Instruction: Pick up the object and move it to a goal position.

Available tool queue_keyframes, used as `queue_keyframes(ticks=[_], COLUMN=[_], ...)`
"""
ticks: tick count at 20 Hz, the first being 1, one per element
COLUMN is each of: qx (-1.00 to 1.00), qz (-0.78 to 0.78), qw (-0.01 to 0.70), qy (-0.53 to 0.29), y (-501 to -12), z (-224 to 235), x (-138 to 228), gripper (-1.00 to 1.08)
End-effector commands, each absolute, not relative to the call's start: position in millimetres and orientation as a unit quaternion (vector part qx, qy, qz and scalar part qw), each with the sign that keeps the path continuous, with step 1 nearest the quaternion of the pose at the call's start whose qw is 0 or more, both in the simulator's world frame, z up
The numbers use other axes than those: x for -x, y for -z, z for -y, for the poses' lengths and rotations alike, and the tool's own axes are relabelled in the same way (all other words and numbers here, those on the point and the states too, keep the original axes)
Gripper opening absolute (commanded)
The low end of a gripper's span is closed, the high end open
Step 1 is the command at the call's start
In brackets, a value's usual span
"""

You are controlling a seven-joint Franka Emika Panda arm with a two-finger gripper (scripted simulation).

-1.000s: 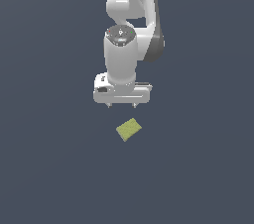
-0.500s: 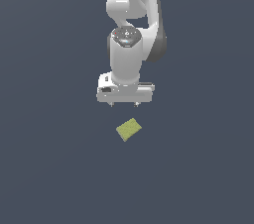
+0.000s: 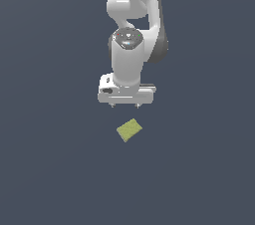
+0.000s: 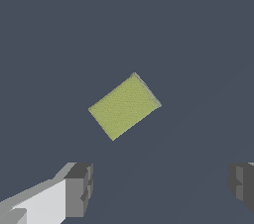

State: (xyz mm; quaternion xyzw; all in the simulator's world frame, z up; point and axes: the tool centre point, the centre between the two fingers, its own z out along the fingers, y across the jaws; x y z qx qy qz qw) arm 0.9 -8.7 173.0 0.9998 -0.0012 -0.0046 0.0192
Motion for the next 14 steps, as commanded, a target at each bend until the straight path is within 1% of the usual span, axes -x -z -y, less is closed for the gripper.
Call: queue_keyframes(ticks=[1, 14], qx=[-1.000, -0.988], qz=[0.013, 0.151], qw=[0.018, 0.008], qy=[0.005, 0.003], y=[-170, -135], z=[8, 1], x=[-2, -13], gripper=[1.00, 1.00])
